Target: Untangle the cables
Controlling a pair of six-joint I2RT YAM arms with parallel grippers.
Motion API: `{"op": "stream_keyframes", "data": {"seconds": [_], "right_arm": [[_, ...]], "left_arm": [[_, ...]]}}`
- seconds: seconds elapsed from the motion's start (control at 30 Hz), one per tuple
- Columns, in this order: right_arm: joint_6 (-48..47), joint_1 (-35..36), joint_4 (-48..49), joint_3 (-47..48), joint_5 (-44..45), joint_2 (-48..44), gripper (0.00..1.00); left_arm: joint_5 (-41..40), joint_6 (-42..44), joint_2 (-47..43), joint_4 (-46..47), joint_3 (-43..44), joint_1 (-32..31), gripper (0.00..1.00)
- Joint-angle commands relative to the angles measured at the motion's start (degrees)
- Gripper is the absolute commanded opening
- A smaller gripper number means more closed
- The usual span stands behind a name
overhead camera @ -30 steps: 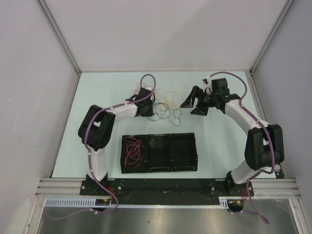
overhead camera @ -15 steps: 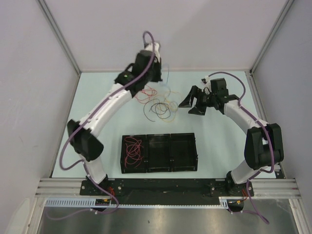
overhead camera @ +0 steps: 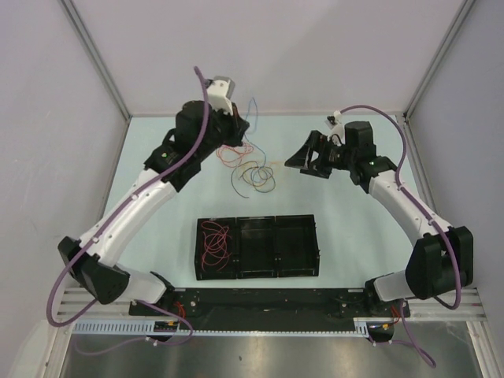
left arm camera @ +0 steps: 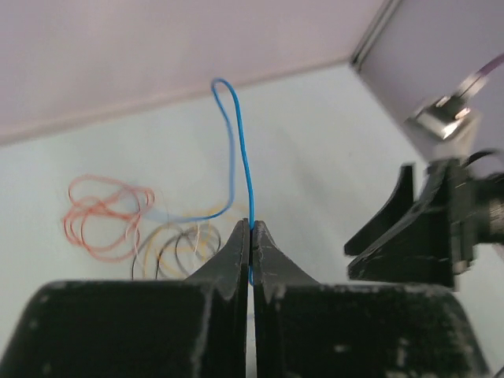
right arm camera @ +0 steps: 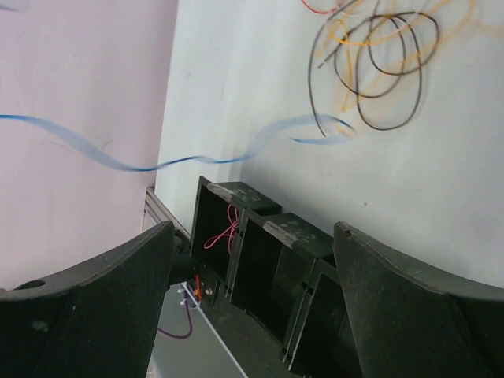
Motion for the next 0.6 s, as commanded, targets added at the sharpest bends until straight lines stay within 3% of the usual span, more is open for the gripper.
{"op": "stream_keyframes", "data": {"seconds": [0.0,0.57], "right_arm": [[0.22,2.94,3.31,0.19,1.53,-3.27,0.84],[-5.84,13.93,7.26,0.27,12.59,-3.1,0.77]], "left_arm": [[1.75,-0.44,0.05,-1.07,-2.33,-0.18,0.0],[-2.29,-6.31,2.07,-7.66,8.48,-0.18,0.0]]}}
